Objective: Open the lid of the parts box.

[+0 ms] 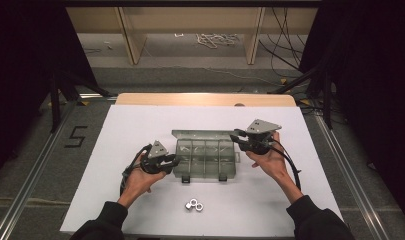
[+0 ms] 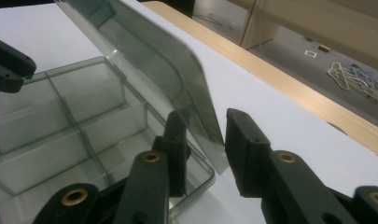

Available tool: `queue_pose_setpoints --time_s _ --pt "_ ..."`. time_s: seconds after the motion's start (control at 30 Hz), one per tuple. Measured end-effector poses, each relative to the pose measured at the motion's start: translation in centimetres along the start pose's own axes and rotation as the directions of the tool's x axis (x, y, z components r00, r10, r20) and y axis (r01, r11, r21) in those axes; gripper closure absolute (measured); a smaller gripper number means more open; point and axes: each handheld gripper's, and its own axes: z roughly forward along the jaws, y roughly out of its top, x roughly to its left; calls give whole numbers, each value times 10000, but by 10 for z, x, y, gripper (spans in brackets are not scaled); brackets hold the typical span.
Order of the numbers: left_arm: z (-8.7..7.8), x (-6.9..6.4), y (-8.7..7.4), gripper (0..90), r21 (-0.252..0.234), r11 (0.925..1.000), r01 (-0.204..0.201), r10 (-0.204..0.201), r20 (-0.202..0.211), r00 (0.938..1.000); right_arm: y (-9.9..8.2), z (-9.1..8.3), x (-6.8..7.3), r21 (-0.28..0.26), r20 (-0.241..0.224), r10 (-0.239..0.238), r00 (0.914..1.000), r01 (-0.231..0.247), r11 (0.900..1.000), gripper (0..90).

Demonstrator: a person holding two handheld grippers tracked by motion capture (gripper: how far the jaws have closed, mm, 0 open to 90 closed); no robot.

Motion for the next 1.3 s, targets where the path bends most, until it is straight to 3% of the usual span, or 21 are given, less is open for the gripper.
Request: queue_pose_setpoints --time_s 0.43,0.8,1.17,1.3 --pt "1 -1 -1 715 -161 9998 -65 64 -69 10000 7 9 -8 -88 565 205 9982 -201 9998 757" --pt "1 0 -1 715 -162 9998 -141 140 -45 9999 10 14 -12 132 765 936 9927 -949 9954 781" --pt "1 1 -2 715 -202 9998 -39 39 3 10000 15 20 -15 297 1144 1146 9868 -1187 9925 782" --pt "1 1 -2 715 -214 9997 -102 102 16 9999 16 22 -16 369 1231 1437 9819 -1493 9881 784"
